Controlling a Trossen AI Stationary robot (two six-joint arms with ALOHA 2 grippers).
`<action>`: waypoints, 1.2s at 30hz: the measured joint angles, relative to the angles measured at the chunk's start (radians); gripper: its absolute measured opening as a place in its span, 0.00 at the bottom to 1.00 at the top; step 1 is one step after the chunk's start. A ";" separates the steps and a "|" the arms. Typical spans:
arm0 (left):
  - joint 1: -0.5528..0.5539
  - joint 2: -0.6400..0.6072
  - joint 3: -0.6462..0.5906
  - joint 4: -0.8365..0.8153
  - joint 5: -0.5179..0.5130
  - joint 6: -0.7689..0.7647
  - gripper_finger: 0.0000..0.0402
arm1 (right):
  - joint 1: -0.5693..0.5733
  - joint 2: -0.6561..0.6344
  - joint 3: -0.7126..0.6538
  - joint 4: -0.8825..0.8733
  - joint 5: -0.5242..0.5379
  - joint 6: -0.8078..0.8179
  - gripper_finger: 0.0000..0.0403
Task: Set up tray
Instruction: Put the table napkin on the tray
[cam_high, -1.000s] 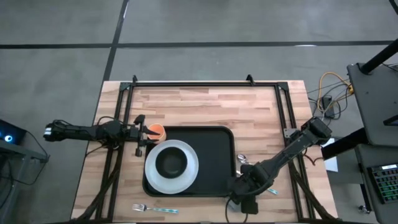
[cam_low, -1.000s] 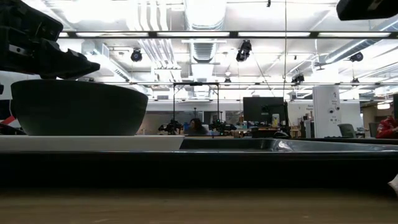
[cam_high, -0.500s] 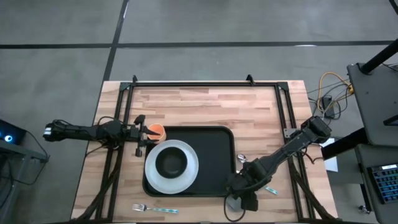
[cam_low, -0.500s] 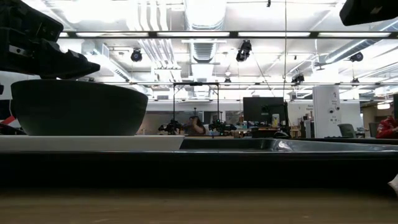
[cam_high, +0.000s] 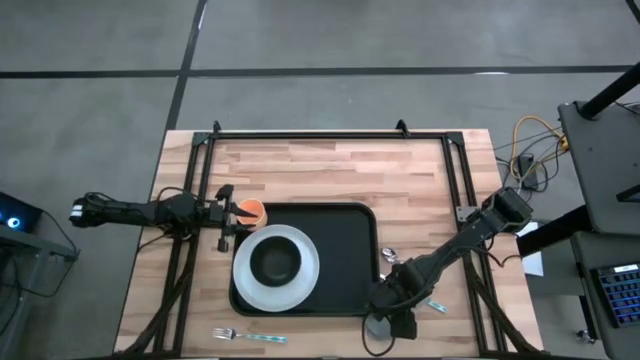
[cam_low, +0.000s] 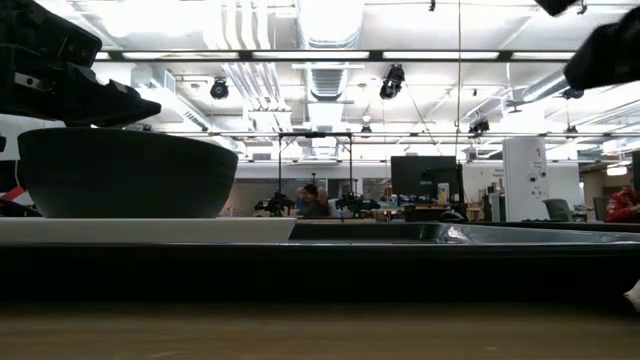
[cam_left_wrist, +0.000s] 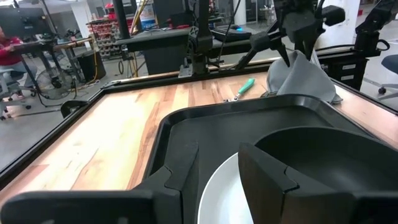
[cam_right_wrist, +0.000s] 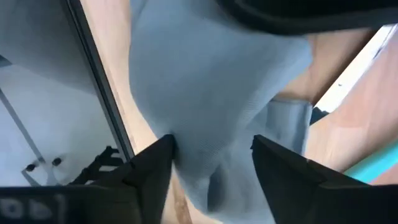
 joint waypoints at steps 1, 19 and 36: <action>0.000 0.000 0.000 0.000 0.000 0.000 0.23 | 0.001 0.000 -0.006 0.002 -0.010 -0.002 0.47; 0.000 0.000 0.000 0.000 0.000 0.000 0.23 | 0.066 -0.006 0.061 0.051 -0.129 -0.293 0.02; 0.000 0.000 0.000 0.000 0.000 0.000 0.23 | -0.027 0.001 0.069 -0.029 0.260 -0.382 0.02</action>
